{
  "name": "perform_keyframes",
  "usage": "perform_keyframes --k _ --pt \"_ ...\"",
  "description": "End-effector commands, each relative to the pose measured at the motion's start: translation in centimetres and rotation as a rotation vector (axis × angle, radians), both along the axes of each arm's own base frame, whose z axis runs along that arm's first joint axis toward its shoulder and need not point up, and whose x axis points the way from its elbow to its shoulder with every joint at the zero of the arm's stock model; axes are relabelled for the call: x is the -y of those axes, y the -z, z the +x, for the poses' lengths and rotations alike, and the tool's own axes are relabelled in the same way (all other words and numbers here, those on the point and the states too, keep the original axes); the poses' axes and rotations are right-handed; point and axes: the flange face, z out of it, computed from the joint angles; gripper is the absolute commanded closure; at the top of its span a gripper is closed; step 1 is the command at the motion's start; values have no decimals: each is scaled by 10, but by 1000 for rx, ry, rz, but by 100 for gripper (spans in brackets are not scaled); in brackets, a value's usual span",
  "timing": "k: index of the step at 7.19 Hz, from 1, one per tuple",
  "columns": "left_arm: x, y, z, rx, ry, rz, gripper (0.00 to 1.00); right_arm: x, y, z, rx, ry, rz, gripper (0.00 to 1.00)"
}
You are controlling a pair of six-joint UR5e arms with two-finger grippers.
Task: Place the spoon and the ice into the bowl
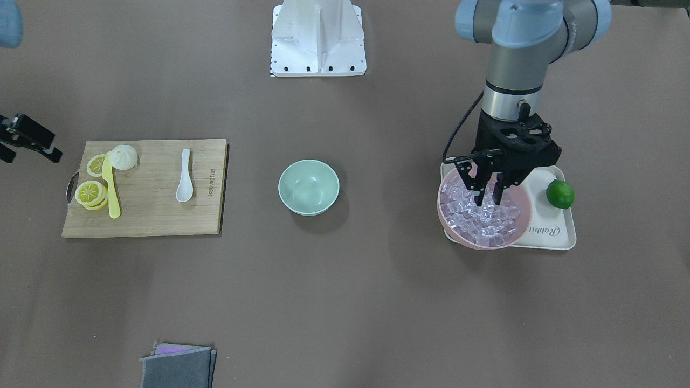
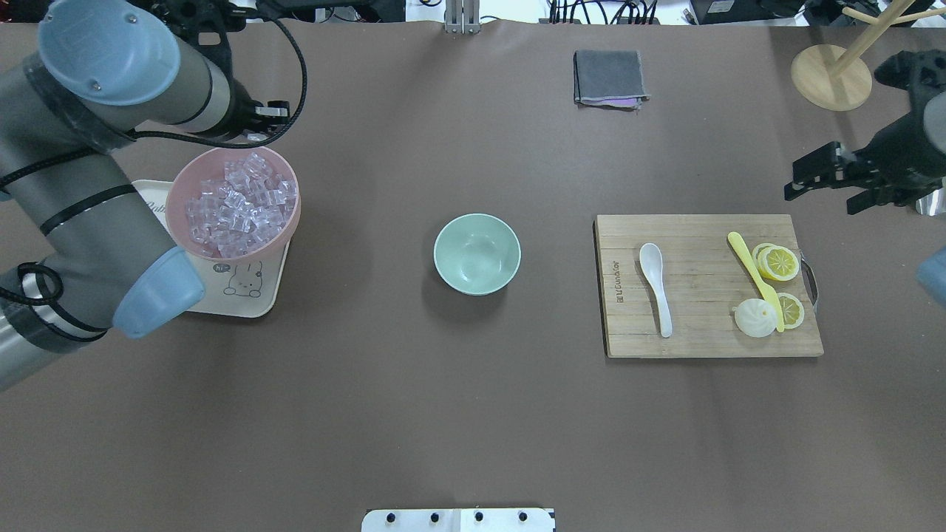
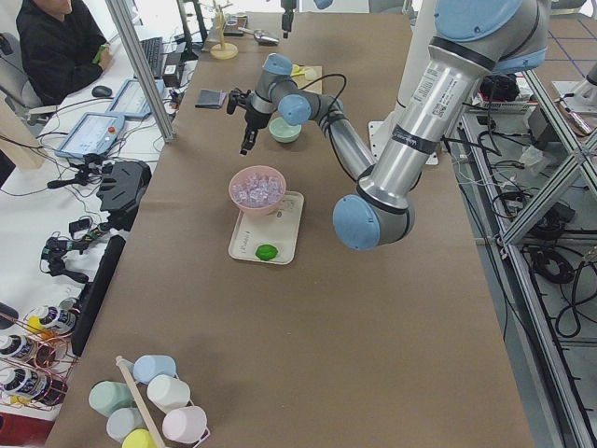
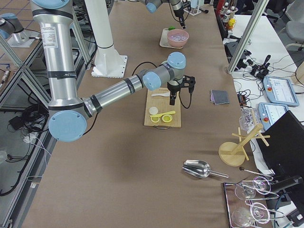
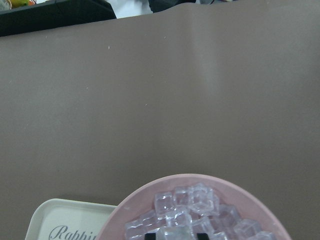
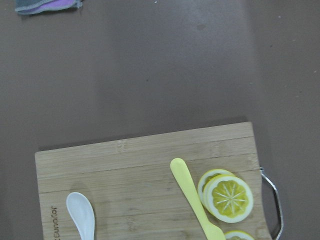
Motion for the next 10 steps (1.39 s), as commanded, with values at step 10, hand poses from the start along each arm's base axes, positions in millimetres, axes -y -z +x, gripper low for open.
perform_keyframes --k 10 --pt "-31 65 140 -181 -20 -80 100 -54 7 -222 -173 201 157 22"
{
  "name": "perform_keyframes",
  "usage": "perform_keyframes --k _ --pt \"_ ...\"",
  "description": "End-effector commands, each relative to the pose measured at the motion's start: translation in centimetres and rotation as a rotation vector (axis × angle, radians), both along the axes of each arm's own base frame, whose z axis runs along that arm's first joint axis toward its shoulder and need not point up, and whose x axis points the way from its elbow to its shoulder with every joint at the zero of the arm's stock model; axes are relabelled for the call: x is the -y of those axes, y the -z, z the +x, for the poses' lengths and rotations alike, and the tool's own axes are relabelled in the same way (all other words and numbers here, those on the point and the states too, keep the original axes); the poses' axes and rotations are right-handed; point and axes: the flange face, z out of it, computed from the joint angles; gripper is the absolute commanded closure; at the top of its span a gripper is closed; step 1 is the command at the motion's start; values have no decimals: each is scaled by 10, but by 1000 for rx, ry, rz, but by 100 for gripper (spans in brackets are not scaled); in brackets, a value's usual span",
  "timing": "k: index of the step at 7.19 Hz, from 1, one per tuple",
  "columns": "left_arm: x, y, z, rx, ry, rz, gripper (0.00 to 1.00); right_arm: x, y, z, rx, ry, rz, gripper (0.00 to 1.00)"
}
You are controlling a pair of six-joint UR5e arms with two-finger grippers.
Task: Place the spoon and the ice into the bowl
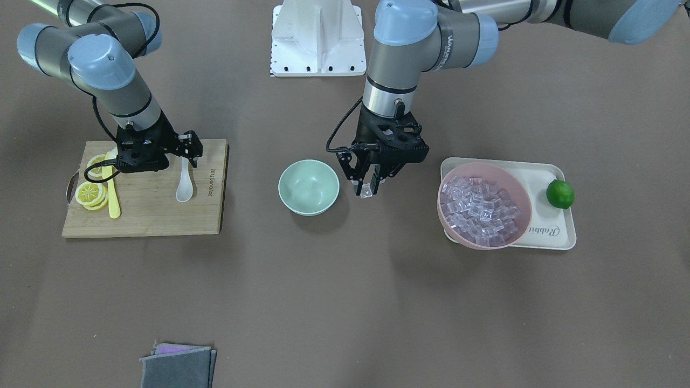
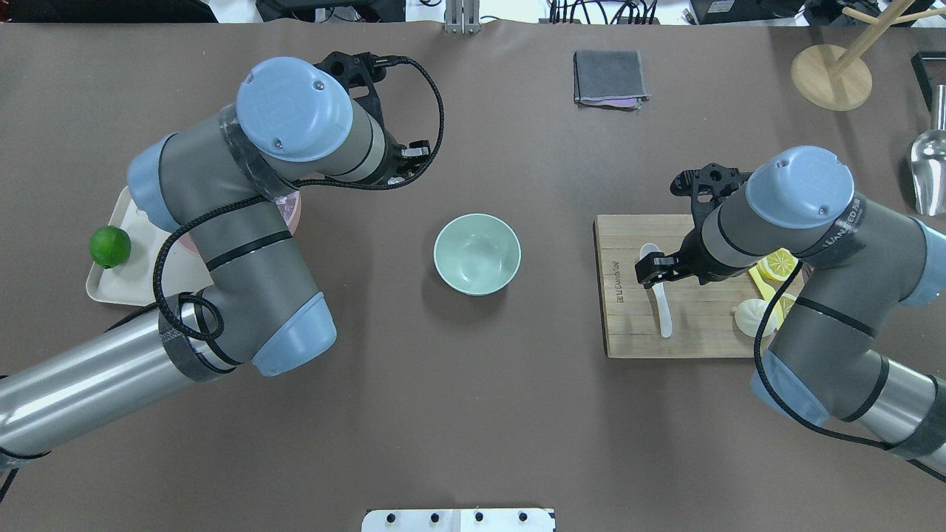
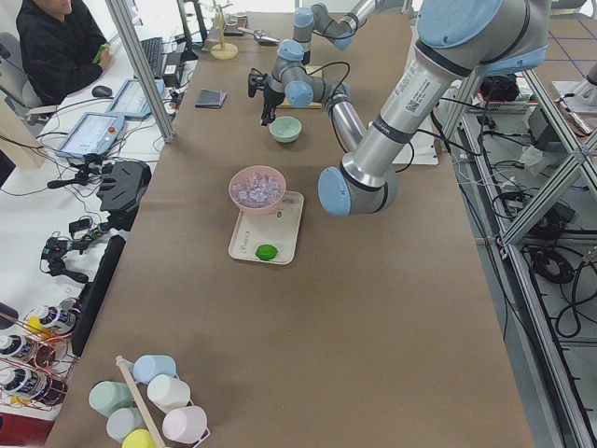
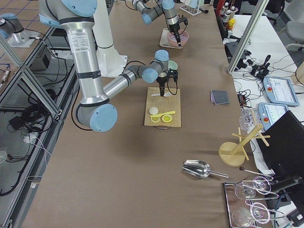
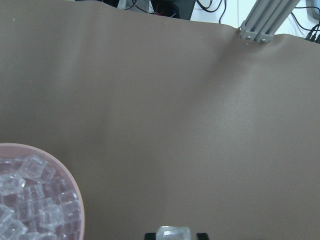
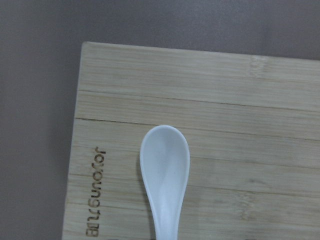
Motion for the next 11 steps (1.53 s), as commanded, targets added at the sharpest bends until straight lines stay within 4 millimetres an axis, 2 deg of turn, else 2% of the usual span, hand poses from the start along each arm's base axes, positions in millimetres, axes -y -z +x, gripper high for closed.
perform_keyframes --k 1,2,3,5,6,7,8,9,11 --pt "-1 2 9 5 -4 1 100 -1 -7 -12 -17 11 8 29" --pt "-4 3 12 7 0 9 100 -3 -7 -14 -17 16 8 42" --pt "-4 3 13 8 -3 10 100 -6 -6 -19 -16 23 9 44" --pt "-8 -1 22 16 -13 4 100 -6 -7 -20 -17 24 9 83" --pt "-9 0 23 15 -14 4 100 -6 -7 -21 -17 27 8 98" --pt "-10 1 24 14 -17 5 100 -7 -5 -22 -14 28 10 100" --pt "-14 3 32 16 -26 6 100 -4 7 -24 5 29 20 100" --pt "-19 3 50 35 -21 24 100 6 22 -18 29 11 27 100" --pt "-47 4 76 40 -66 34 100 31 57 -6 84 -22 24 100"
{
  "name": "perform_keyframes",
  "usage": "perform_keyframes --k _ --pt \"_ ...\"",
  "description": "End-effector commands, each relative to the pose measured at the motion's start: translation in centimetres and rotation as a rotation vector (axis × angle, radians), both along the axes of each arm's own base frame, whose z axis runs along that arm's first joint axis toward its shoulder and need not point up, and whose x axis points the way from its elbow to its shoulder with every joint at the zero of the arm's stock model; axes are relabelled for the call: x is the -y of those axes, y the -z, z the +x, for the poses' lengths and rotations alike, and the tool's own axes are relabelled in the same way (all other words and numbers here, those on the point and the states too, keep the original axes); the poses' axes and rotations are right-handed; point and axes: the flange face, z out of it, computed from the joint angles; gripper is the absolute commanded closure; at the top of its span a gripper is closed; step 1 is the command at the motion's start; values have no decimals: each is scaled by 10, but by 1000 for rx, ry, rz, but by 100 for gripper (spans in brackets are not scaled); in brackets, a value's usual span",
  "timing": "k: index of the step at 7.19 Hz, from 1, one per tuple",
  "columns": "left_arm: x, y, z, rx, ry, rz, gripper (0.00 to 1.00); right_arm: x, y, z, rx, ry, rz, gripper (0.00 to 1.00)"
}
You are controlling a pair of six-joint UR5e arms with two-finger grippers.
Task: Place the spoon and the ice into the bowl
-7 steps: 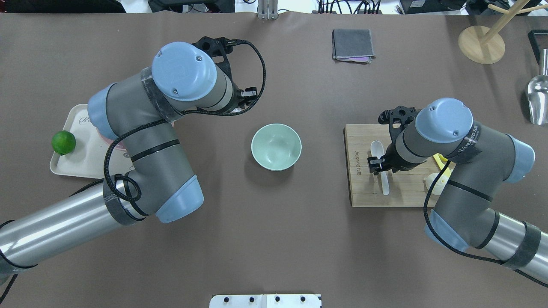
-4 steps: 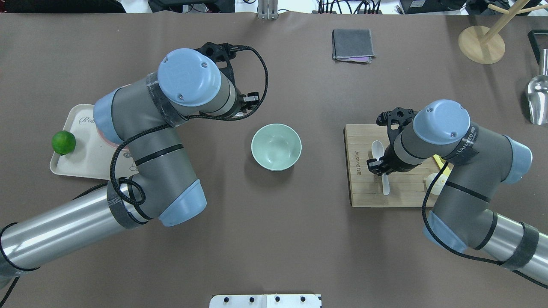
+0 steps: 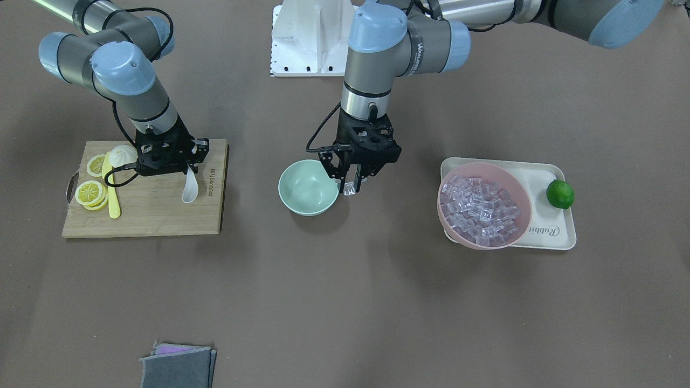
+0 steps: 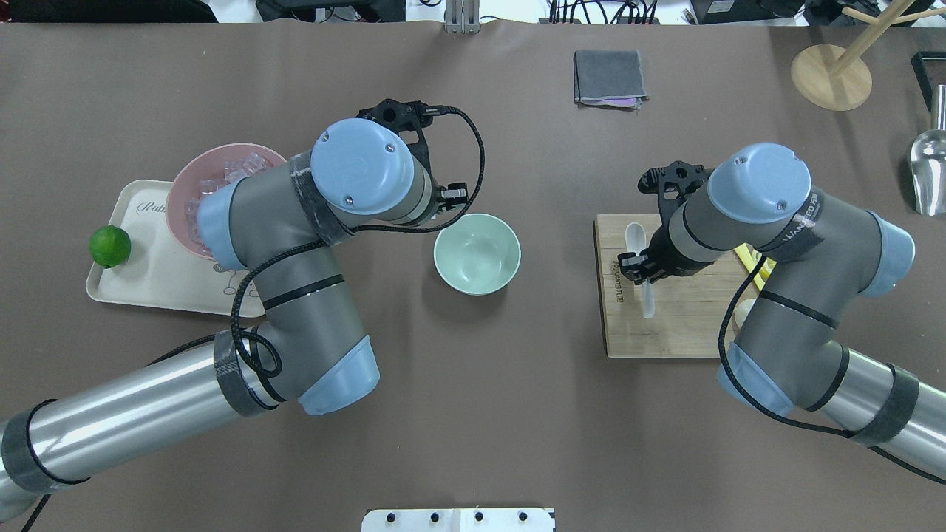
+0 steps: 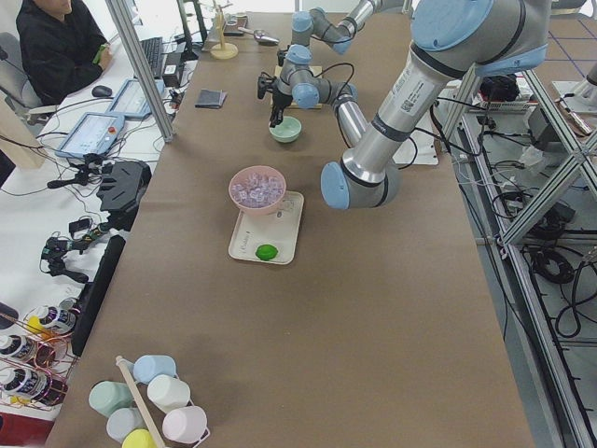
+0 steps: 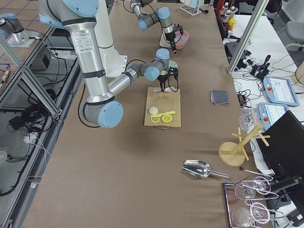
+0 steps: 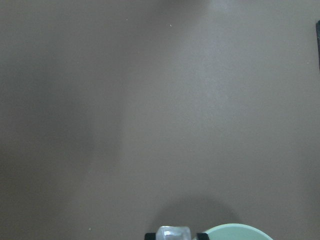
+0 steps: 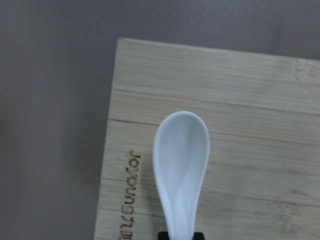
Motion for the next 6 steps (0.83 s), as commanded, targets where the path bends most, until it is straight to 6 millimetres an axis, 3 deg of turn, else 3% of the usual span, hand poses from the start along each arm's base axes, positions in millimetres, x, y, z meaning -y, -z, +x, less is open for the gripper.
perform_keyframes --k 1,3,4,5,6 --pt "-32 8 28 -6 -53 9 100 21 30 8 45 -27 8 100" --pt "-51 7 42 -4 -87 11 100 33 48 -4 61 -36 10 100" --pt "-53 9 44 -7 -89 11 87 35 56 -8 70 -43 6 100" --pt "-50 10 42 -7 -72 21 67 34 60 -10 76 -48 1 100" --pt "-47 10 42 -33 -50 47 36 32 66 -14 83 -46 -3 100"
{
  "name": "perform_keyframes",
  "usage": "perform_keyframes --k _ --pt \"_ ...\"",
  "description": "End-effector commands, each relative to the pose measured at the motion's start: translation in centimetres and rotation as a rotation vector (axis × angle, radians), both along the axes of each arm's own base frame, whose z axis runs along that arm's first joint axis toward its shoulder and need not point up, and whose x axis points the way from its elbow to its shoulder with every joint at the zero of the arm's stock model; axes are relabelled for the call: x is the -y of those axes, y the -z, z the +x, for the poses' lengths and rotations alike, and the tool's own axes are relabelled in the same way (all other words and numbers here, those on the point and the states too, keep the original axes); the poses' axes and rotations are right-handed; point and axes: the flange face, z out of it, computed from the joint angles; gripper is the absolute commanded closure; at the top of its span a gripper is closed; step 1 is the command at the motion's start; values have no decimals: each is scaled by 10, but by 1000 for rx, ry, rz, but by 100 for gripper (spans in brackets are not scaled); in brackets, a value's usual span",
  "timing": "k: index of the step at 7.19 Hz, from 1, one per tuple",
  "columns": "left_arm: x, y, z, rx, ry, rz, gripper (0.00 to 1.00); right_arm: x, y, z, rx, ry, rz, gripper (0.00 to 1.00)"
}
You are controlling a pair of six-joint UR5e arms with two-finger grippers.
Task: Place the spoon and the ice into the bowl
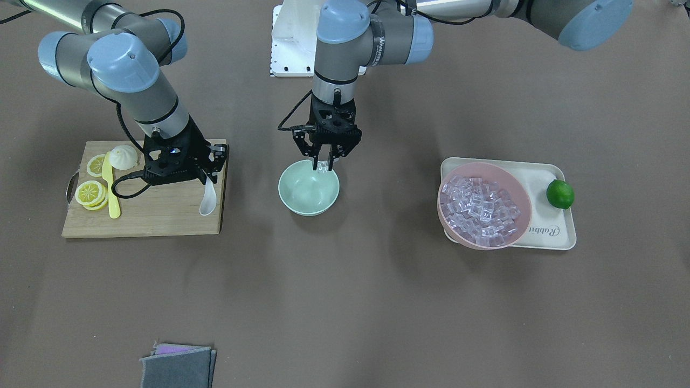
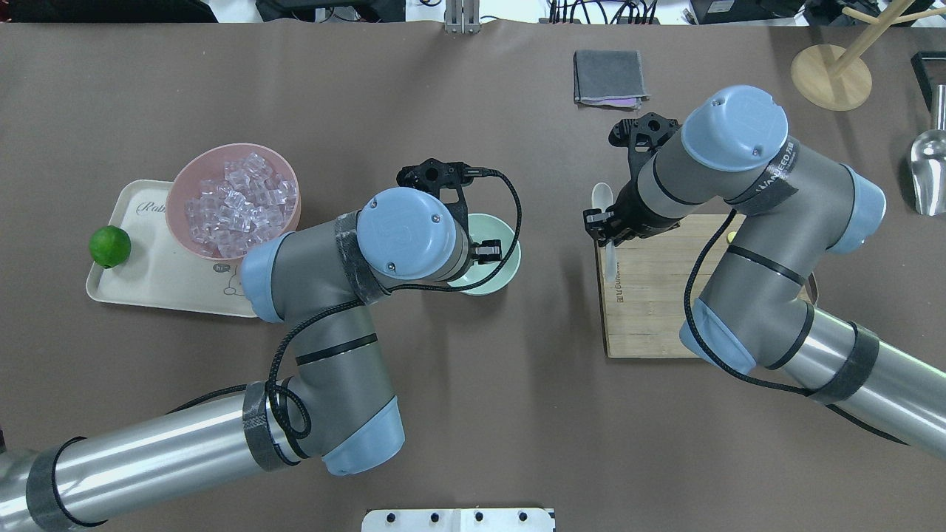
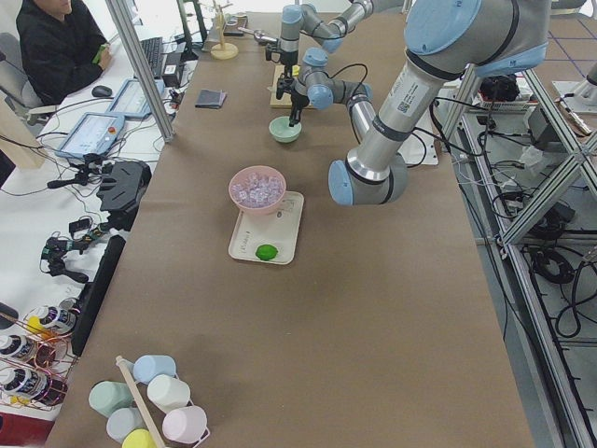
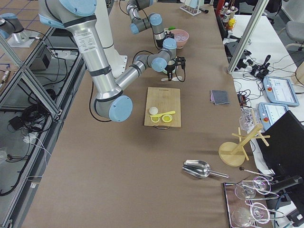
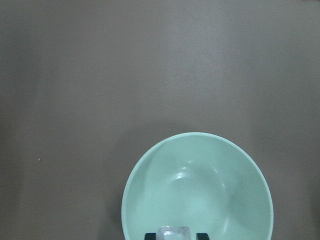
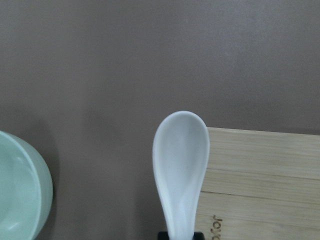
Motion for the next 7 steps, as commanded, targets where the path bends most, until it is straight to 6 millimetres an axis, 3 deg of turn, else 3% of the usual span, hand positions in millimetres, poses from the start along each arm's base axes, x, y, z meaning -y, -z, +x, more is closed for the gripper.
perform_keyframes --k 1,3,4,6,7 --pt "8 -5 1 -28 25 40 2 -7 9 -11 13 12 -2 100" --pt "26 -3 -20 -12 37 97 1 -15 23 -24 31 15 -13 100" --pt "44 -13 -56 -1 54 121 1 -16 30 -27 38 18 -6 100" --pt "92 -53 -172 64 -42 225 1 -13 73 -47 15 29 -19 100" --pt "115 -91 -221 130 -99 268 1 -13 86 -60 16 40 -17 100"
